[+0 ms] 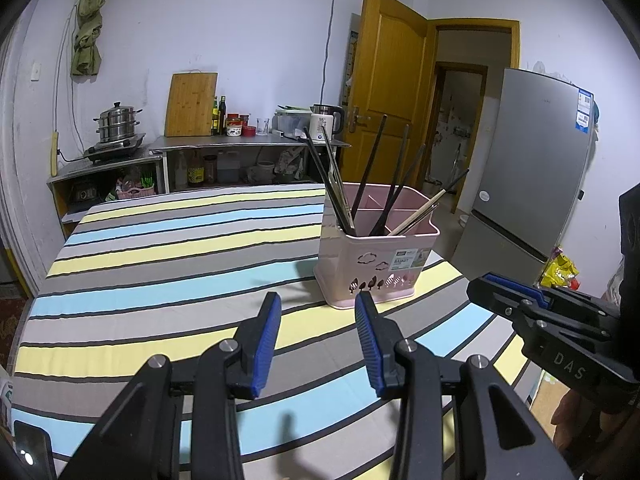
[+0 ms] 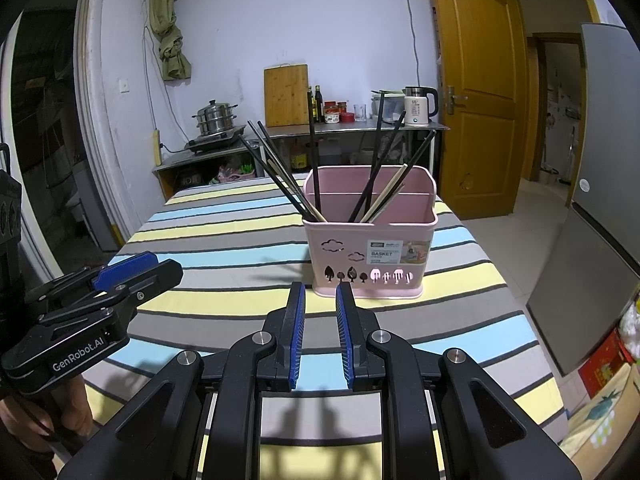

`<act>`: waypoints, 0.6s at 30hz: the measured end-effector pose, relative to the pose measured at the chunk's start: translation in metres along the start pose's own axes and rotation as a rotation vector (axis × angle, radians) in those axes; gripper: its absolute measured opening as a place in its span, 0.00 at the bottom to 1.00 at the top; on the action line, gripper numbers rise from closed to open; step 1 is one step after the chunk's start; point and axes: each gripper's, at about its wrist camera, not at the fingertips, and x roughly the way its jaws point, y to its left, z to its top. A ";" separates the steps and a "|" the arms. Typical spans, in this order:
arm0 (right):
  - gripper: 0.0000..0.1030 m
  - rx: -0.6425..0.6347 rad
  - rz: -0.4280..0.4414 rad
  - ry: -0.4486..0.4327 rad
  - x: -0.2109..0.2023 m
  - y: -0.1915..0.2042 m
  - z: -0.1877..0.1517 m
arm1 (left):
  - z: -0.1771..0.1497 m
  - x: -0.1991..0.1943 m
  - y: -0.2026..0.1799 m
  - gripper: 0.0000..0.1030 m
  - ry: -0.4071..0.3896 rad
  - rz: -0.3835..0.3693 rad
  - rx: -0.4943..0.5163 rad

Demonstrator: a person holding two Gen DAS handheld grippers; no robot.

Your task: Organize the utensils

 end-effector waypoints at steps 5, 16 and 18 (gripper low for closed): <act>0.16 -0.001 0.000 0.000 0.000 0.000 0.000 | 0.000 0.000 0.000 0.39 0.001 0.000 0.000; 0.16 -0.001 0.000 0.000 0.000 0.001 0.000 | 0.000 0.000 -0.001 0.39 0.001 0.001 0.001; 0.16 0.000 -0.001 0.000 0.000 0.001 0.000 | 0.000 0.000 -0.002 0.39 0.000 0.001 0.000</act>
